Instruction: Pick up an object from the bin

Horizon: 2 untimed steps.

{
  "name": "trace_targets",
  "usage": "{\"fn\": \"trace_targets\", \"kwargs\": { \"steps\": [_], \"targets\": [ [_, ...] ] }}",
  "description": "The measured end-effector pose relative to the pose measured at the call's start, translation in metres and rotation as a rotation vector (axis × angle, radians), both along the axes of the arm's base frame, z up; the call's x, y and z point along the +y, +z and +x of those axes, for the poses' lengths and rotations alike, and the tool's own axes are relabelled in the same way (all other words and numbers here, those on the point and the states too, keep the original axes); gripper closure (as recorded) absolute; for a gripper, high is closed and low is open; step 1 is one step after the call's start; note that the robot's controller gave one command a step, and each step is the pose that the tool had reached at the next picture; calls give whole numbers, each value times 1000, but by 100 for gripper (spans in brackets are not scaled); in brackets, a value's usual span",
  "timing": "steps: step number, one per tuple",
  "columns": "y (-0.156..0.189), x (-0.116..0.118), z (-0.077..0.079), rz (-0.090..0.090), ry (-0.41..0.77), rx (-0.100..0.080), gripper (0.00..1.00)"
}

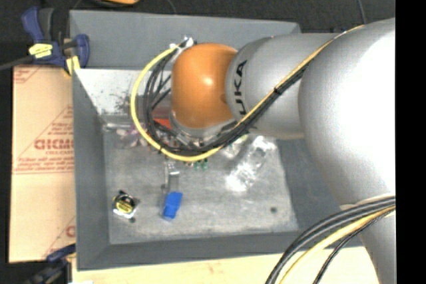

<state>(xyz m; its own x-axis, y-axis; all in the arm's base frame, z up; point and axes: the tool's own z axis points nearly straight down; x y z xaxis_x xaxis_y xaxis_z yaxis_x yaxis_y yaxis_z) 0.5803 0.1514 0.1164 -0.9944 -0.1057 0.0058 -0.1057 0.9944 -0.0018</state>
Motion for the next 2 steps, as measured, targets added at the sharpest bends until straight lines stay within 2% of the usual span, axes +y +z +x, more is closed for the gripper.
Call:
{"fn": "trace_targets", "kwargs": {
  "steps": [1, 2],
  "targets": [
    [-49, 20, -86, 3, 77, 2, 0],
    [12, -63, -69, 0, -5, -14, 0]
  ]
}}
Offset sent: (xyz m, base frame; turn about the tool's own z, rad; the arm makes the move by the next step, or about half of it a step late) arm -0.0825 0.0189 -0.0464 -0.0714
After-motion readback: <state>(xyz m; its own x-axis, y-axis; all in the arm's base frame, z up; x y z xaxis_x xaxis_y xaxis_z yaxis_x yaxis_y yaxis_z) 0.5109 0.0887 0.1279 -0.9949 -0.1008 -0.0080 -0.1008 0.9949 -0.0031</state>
